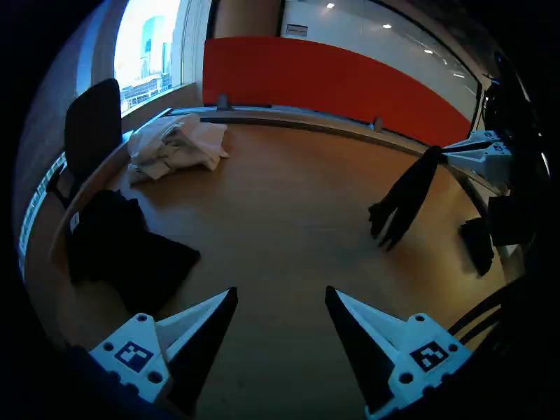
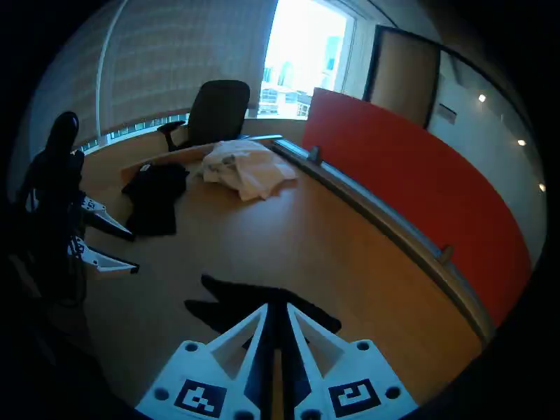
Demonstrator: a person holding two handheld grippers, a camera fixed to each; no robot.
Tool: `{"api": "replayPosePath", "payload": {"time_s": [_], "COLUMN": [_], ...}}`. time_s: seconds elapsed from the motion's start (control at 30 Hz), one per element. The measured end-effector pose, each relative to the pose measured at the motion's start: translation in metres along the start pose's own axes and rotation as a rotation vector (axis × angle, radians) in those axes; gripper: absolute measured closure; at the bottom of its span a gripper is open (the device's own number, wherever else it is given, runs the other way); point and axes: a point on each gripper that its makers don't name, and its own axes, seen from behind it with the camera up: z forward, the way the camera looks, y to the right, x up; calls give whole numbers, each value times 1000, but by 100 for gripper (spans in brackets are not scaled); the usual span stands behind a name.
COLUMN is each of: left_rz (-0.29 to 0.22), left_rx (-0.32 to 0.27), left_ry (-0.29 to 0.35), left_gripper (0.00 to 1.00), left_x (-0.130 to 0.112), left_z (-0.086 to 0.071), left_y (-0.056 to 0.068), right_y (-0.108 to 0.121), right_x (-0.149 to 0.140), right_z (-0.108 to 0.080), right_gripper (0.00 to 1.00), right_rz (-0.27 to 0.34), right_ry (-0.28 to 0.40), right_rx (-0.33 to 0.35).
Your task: Fold towel
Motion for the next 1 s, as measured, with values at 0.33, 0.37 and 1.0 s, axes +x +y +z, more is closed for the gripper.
{"api": "replayPosePath", "payload": {"time_s": [0.33, 0.37, 1.0], "left_rz": [8, 9, 44], "left_rx": [-13, -13, -20], "left_ry": [4, 4, -4], "left_gripper": [7, 7, 7], "left_x": [4, 5, 19], "left_z": [2, 3, 14], "left_y": [9, 10, 23], "right_y": [23, 27, 118], "right_x": [-8, -9, -71], "right_z": [-23, -26, -94], "right_gripper": [95, 95, 95], "right_rz": [16, 20, 86], "right_ry": [2, 2, -38], "right_rx": [-39, -43, -145]}}
